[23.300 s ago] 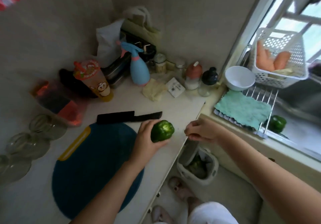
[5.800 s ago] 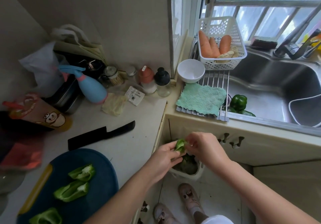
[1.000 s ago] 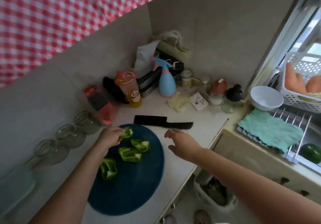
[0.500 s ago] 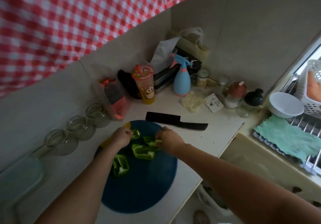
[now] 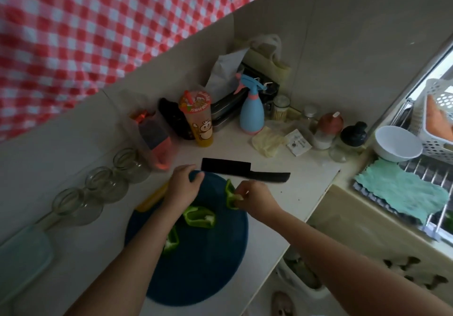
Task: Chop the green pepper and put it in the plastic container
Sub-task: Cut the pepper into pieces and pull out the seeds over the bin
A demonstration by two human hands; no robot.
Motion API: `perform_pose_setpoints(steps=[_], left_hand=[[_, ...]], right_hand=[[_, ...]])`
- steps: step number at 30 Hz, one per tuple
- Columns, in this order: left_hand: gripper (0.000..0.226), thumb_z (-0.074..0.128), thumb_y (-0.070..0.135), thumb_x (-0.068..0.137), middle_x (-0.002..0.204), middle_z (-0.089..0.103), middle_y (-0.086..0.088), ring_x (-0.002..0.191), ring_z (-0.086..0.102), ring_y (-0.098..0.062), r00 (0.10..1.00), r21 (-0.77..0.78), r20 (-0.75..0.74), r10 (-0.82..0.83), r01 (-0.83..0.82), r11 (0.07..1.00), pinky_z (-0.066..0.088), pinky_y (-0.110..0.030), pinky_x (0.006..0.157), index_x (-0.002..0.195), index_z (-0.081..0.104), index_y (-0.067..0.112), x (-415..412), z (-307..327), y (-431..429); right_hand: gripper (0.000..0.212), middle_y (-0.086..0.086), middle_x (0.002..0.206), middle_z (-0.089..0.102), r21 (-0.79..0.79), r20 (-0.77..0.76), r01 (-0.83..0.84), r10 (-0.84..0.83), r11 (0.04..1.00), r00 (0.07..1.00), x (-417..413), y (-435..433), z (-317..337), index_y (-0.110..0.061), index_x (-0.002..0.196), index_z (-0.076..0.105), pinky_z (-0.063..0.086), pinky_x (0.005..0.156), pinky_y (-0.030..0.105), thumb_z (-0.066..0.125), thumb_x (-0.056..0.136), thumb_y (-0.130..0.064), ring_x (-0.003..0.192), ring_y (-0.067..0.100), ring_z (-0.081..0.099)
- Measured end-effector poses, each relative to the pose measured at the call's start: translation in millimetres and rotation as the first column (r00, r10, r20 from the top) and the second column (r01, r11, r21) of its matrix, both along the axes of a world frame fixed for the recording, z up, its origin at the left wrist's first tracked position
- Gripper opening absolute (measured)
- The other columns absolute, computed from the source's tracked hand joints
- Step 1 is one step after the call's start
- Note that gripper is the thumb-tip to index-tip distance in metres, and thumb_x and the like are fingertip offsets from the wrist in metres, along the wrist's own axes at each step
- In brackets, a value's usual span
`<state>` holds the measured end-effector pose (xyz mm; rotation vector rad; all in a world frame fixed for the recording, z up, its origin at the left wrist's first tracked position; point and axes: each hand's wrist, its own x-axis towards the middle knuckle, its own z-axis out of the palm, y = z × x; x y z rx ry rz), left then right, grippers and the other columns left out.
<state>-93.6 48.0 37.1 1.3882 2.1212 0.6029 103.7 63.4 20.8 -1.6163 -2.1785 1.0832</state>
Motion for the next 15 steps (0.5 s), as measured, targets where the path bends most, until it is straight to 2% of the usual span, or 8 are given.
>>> perform_pose_setpoints(steps=[2,3,4,6,9,12,13,15], left_hand=[[0.052,0.052,0.047,0.089,0.128,0.054,0.000,0.115,0.054,-0.017,0.951,-0.019,0.297,-0.081,0.090,0.996,0.044,-0.028,0.097,0.132,0.051,0.017,23.4,16.3,-5.2],[0.060,0.052,0.054,0.084,0.127,0.055,0.004,0.113,0.056,-0.015,0.900,-0.048,0.413,-0.136,0.171,0.984,0.047,-0.031,0.097,0.134,0.049,0.021,35.3,21.6,-8.6],[0.066,0.052,0.060,0.079,0.125,0.055,0.007,0.112,0.056,-0.013,0.863,-0.062,0.467,-0.193,0.250,0.966,0.049,-0.034,0.096,0.135,0.047,0.026,47.0,25.1,-11.7],[0.068,0.056,0.066,0.072,0.120,0.059,0.009,0.109,0.059,-0.011,0.817,-0.047,0.506,-0.275,0.345,0.937,0.052,-0.037,0.093,0.131,0.049,0.033,68.1,25.6,-15.4],[0.041,0.060,0.040,0.086,0.111,0.066,0.004,0.103,0.063,-0.010,0.751,0.012,0.588,-0.299,0.361,0.932,0.054,-0.034,0.090,0.126,0.054,0.031,101.5,25.1,-15.8],[0.046,0.058,0.029,0.090,0.110,0.067,-0.001,0.103,0.064,-0.011,0.693,0.037,0.637,-0.338,0.410,0.911,0.053,-0.029,0.089,0.133,0.043,0.038,135.5,28.0,-13.6],[0.048,0.059,0.027,0.090,0.109,0.068,-0.003,0.102,0.065,-0.011,0.671,0.047,0.649,-0.357,0.434,0.900,0.054,-0.029,0.088,0.135,0.042,0.036,146.9,27.5,-12.6],[0.047,0.059,0.024,0.090,0.107,0.069,-0.006,0.099,0.066,-0.013,0.641,0.049,0.669,-0.376,0.467,0.883,0.055,-0.029,0.086,0.135,0.045,0.029,171.3,25.7,-10.3]], right_hand=[[0.017,0.004,0.091,0.064,0.005,-0.047,0.049,-0.049,0.999,0.998,11.3,-1.2,10.1,-0.008,0.090,0.067,0.040,0.065,0.022,0.073,0.076,-0.015,0.078,0.013,0.054],[0.019,0.003,0.090,0.063,0.014,-0.070,0.059,-0.058,0.998,0.996,17.7,-2.0,15.5,-0.007,0.092,0.067,0.040,0.065,0.021,0.074,0.076,-0.015,0.078,0.013,0.053],[0.020,0.002,0.088,0.063,0.024,-0.094,0.068,-0.065,0.997,0.993,23.9,-3.2,20.8,-0.006,0.092,0.067,0.040,0.063,0.018,0.075,0.076,-0.015,0.076,0.012,0.053],[0.021,0.002,0.087,0.065,0.044,-0.129,0.067,-0.061,0.997,0.990,37.1,-4.6,31.9,-0.005,0.091,0.067,0.039,0.059,0.011,0.076,0.076,-0.017,0.070,0.007,0.053],[0.018,0.002,0.086,0.066,0.094,-0.084,0.052,-0.044,0.994,0.995,62.4,-8.7,46.9,-0.006,0.089,0.067,0.040,0.060,0.012,0.074,0.078,-0.018,0.069,0.007,0.052],[0.013,-0.006,0.080,0.058,0.154,0.010,0.031,-0.033,0.988,0.999,95.2,-13.5,58.7,-0.009,0.090,0.067,0.041,0.062,0.011,0.069,0.082,-0.019,0.068,0.006,0.052],[0.014,-0.005,0.081,0.059,0.160,0.060,0.021,-0.031,0.987,0.998,106.3,-15.0,61.4,-0.007,0.092,0.067,0.044,0.064,0.012,0.066,0.084,-0.019,0.071,0.009,0.055],[0.016,0.003,0.087,0.065,0.176,0.197,-0.026,-0.010,0.984,0.980,128.1,-18.1,64.3,-0.007,0.094,0.067,0.050,0.071,0.024,0.059,0.088,-0.020,0.079,0.018,0.062]])
